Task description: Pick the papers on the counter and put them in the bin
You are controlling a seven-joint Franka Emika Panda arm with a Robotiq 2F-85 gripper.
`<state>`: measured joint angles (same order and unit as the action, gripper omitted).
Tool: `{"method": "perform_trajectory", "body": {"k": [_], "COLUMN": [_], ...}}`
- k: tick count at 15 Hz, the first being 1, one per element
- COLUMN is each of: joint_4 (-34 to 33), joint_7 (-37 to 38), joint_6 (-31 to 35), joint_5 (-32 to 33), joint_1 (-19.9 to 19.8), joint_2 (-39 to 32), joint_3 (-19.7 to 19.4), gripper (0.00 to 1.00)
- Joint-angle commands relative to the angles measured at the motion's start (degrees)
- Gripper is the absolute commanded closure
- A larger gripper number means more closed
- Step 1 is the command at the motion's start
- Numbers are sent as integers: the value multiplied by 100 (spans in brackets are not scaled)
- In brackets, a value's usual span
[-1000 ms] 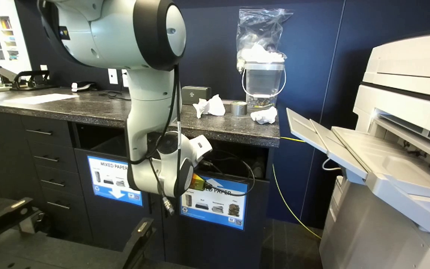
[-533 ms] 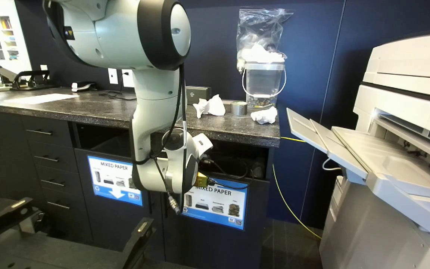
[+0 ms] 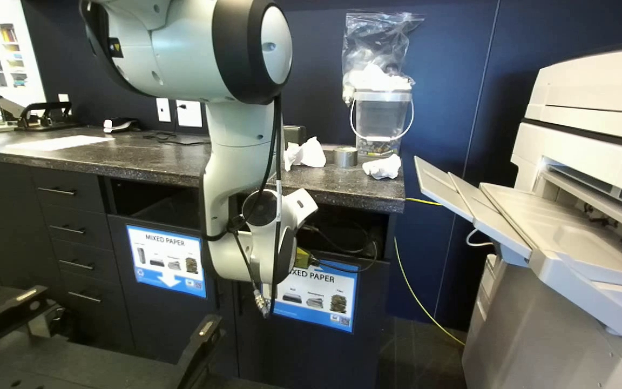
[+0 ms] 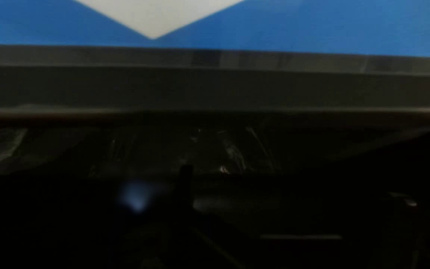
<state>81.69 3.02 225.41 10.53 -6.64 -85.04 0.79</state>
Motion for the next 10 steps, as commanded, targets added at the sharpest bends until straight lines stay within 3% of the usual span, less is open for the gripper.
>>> {"method": "perform_trajectory", "body": {"k": [1, 5, 10], "joint_4": [168, 926, 2173], "joint_7": [352, 395, 271], "joint_6": [683, 450, 613], "joint_5": [497, 507, 319], "joint_1": [-406, -521, -456], "joint_2": [0, 470, 1448], "joint_3": [48, -106, -156], "gripper": [0, 0, 0]}}
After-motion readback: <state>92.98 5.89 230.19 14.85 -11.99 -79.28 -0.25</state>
